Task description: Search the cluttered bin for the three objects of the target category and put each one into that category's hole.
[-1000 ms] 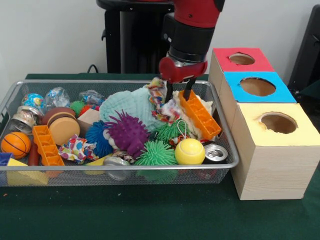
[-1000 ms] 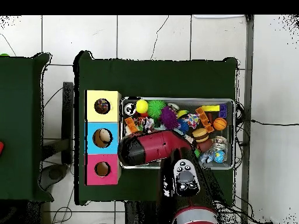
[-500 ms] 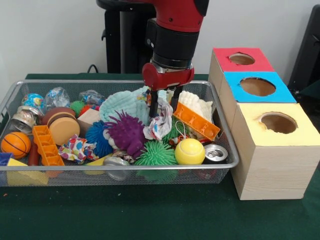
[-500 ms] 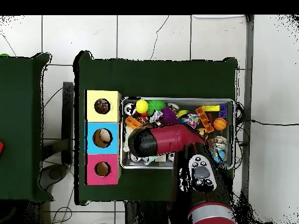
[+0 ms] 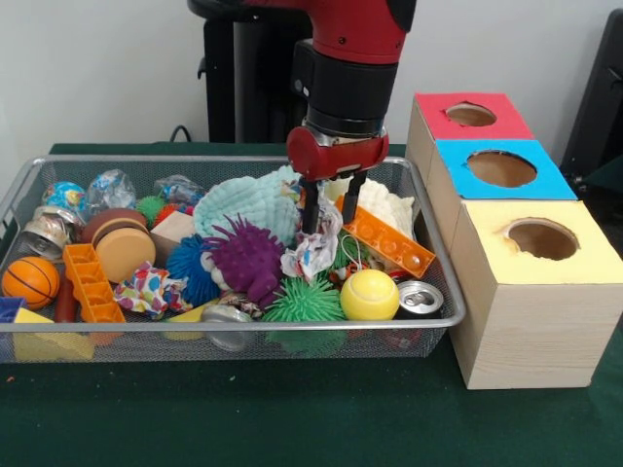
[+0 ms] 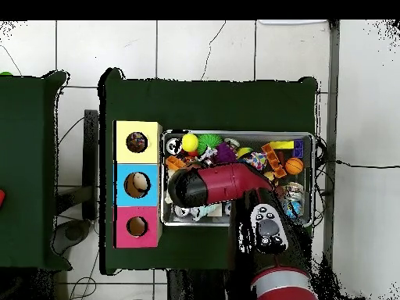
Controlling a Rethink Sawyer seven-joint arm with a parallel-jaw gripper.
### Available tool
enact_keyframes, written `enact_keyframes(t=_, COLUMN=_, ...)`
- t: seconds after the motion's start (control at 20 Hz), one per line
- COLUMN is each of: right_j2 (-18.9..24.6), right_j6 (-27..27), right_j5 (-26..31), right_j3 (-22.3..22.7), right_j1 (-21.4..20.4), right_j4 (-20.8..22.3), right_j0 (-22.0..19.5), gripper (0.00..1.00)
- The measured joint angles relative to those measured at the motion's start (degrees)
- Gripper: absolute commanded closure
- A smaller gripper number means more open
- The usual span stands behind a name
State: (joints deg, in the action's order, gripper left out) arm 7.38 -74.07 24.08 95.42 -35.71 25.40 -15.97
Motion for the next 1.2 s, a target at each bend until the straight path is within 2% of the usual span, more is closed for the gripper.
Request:
enact_keyframes(t=0.55, right_j2=2.0, right_j6=0.0, right_j5=0.0, right_j3=-0.2, right_j1=0.2, right_j4=0.0, right_j0=-1.9, gripper=0.00)
enact_keyframes(t=1.2, right_j2=5.9, right_j6=0.0, right_j5=0.0, right_j3=-1.6, right_j1=2.2, right_j4=0.0, right_j0=-7.7, gripper=0.00)
